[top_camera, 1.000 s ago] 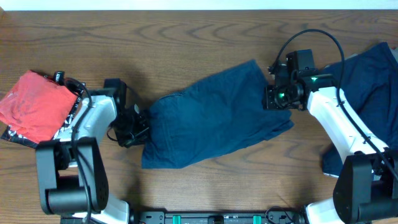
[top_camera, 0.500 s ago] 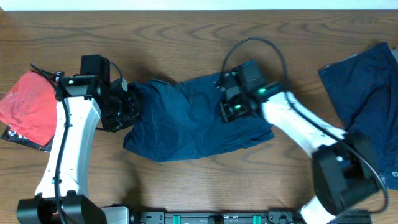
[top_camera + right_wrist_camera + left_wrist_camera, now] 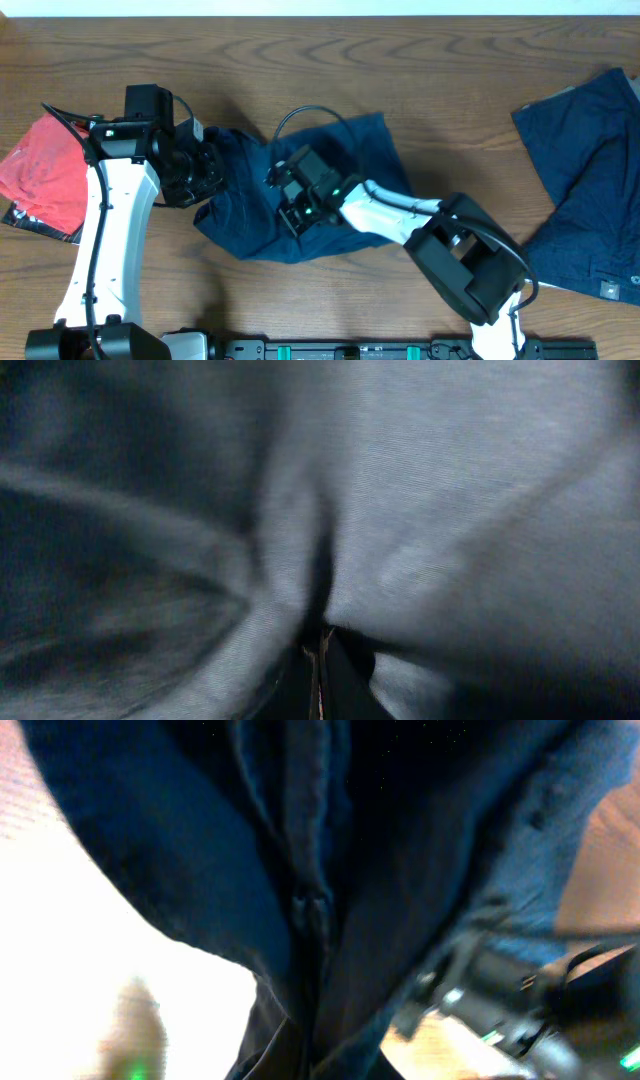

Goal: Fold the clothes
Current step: 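Fold the right end of the shorts leftward over the middle with the right gripper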

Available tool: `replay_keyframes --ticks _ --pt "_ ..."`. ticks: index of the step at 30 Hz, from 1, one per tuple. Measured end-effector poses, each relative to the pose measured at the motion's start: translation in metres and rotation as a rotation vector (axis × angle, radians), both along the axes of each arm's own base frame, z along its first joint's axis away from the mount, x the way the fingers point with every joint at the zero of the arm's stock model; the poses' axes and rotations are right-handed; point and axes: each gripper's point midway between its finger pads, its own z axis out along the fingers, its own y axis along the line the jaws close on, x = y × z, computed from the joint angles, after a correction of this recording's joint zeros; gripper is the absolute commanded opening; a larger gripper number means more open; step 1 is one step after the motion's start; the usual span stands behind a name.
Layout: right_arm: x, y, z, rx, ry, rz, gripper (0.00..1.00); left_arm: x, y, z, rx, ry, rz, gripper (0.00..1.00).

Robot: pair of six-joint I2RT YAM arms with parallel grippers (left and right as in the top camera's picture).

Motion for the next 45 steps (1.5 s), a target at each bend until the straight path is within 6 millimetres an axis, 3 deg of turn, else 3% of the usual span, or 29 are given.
replay_keyframes --ticks 5,9,15,18,21,27,33,39,45 --pt "-0.017 0.016 0.000 0.014 -0.009 0.041 0.01 0.016 -0.015 0.010 -0.098 -0.076 -0.015 0.06" --pt "-0.015 0.015 0.000 0.014 -0.007 0.035 0.01 0.031 -0.026 0.021 -0.173 -0.139 -0.007 0.06" --pt "-0.007 0.005 0.000 -0.004 0.004 0.007 0.04 0.030 -0.031 0.024 -0.217 -0.128 0.009 0.06" --pt "0.008 -0.018 0.004 -0.059 0.010 -0.054 0.05 0.029 -0.033 0.024 -0.227 -0.120 0.008 0.06" --pt "0.033 -0.055 0.020 -0.105 0.009 -0.141 0.06 0.028 -0.034 0.025 -0.235 -0.120 0.006 0.06" --pt "0.075 -0.154 0.061 -0.240 -0.010 -0.362 0.07 0.028 -0.035 0.026 -0.243 -0.122 0.004 0.06" --pt "0.078 -0.225 0.042 -0.402 0.061 -0.464 0.06 0.028 -0.035 0.026 -0.244 -0.122 0.004 0.06" --pt "0.066 -0.260 0.010 -0.517 0.112 -0.497 0.06 0.028 -0.035 0.026 -0.244 -0.122 0.004 0.06" --pt "0.055 -0.267 -0.005 -0.542 0.120 -0.488 0.06 0.028 -0.036 0.026 -0.246 -0.122 0.004 0.06"
